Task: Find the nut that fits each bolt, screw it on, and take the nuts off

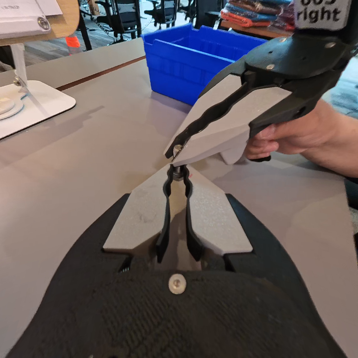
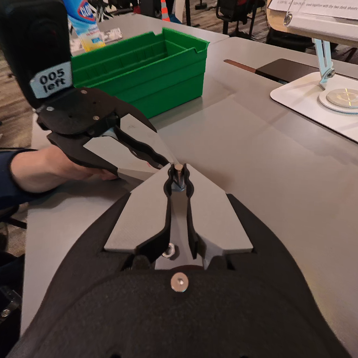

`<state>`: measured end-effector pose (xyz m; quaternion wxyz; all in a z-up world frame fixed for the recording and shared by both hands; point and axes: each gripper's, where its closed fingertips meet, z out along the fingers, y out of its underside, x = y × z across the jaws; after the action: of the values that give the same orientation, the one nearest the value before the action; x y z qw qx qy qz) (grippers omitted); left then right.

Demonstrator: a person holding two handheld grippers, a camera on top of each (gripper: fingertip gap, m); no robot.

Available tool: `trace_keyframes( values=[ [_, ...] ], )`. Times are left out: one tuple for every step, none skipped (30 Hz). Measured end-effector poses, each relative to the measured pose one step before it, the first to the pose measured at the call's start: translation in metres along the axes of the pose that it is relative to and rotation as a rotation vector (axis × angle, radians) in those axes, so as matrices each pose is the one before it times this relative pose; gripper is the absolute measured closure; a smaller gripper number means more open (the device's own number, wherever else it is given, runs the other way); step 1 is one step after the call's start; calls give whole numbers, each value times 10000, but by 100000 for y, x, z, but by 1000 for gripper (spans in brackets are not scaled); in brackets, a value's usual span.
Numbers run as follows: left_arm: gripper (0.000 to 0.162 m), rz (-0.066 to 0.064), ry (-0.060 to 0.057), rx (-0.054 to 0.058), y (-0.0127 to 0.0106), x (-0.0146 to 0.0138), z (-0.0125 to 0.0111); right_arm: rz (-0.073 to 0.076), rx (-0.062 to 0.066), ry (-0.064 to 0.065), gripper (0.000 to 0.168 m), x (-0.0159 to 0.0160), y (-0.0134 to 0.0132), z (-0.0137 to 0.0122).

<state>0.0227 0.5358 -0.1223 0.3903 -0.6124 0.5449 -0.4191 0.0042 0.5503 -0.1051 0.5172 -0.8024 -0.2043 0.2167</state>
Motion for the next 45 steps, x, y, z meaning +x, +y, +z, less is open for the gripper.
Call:
trace_keyframes(
  values=[
    [155,-285,284,158,-206,186,-101,121,104,-178,162,-166,-203,-125],
    [155,-353,320,136,-171,166,-118,117,90,-169,162,-140,-163,-94],
    [155,-325,283,154,-195,146,-93,109,124,-119,162,-100,-204,-82],
    [155,-241,208,131,-171,107,-86,42,127,-61,162,-88,-212,-46],
    [155,-130,100,52,-87,35,-54,-73,45,9,161,-62,-79,-2],
    [155,25,-15,-13,26,-20,-17,-185,-23,85,161,-12,21,35],
    [155,126,-102,-80,109,-73,18,-252,-81,155,161,40,105,68],
    [155,158,-128,-82,114,-92,27,-236,-80,156,161,38,105,60],
    [155,116,-98,-43,52,-66,-1,-174,-33,117,162,24,39,40],
    [155,65,-48,2,-20,-17,-15,-88,5,59,162,5,-19,11],
    [155,31,-2,31,-72,33,-19,-28,9,13,162,4,-62,-55],
    [155,8,11,51,-123,51,-12,17,49,19,162,59,-160,-104],
    [155,-7,-16,37,-93,-18,-17,56,163,-1,162,49,-319,-190],
    [155,5,-48,-18,30,-111,-21,85,214,-15,161,63,-402,-274],
    [155,16,-65,-61,123,-202,-21,76,141,-25,161,119,-307,-316],
    [155,29,-89,-51,145,-270,-44,38,-13,-46,160,129,-61,-304],
    [155,41,-107,-60,183,-358,-60,-6,-207,-65,158,147,269,-236],
    [155,55,-107,-88,222,-389,-56,-71,-466,-139,156,41,692,-130],
    [155,94,-99,-111,253,-395,-60,-207,-696,-235,153,-161,1083,-36],
    [155,101,-96,-135,249,-377,-78,-420,-849,-316,152,-411,1418,22],
    [155,87,-17,-93,138,-229,-119,-649,-850,-182,152,-391,1474,23],
    [155,102,48,7,-10,-86,-140,-762,-588,199,154,-16,1163,-33],
    [155,131,95,73,-132,46,-153,-630,-361,178,156,-111,905,-72],
    [155,145,138,69,-135,150,-149,-364,-261,-297,157,-761,793,-89],
    [155,176,185,55,-107,243,-113,-115,-91,-448,157,-930,566,-78],
    [155,208,149,29,-27,197,-101,86,56,-192,157,-425,370,-27],
    [155,183,69,4,54,49,-59,196,-13,-40,155,-59,449,19],
    [155,119,134,-17,87,91,-13,200,-57,35,151,87,459,33],
    [155,70,155,40,-17,117,27,154,25,45,149,80,297,33],
    [155,44,130,111,-175,95,32,111,2,-25,146,-80,228,61],
    [155,31,76,148,-238,43,25,48,-48,-17,144,-154,190,95],
    [155,4,49,109,-173,12,31,-30,-3,59,143,-122,43,110],
    [155,-11,49,37,-69,25,36,-59,9,56,143,-152,-41,128],
    [155,-16,29,-14,13,6,36,-59,-20,27,143,-154,-27,167],
    [155,5,27,0,-8,41,29,-51,-57,84,143,0,15,212],
    [155,28,46,27,-46,85,21,-42,-101,173,144,215,97,265],
    [155,20,6,27,-47,35,21,-44,-132,80,145,111,185,297],
    [155,12,-1,-2,-10,25,51,-15,-169,-75,149,-102,314,317],
    [155,11,12,-26,28,39,56,51,-25,-168,153,-217,124,194],
    [155,13,11,-27,19,27,52,126,49,-140,154,-132,-17,-8],
    [155,9,-11,-10,3,3,35,71,23,11,154,95,27,-7],
    [155,-2,10,-13,14,18,42,26,16,80,154,154,21,-1],
    [155,-3,48,-10,-1,72,42,-41,-10,97,154,109,-10,13],
    [155,14,82,5,-15,141,37,-86,2,138,154,113,-32,3],
    [155,42,124,10,-28,212,33,-30,27,103,154,86,-102,-39]
  ],
)
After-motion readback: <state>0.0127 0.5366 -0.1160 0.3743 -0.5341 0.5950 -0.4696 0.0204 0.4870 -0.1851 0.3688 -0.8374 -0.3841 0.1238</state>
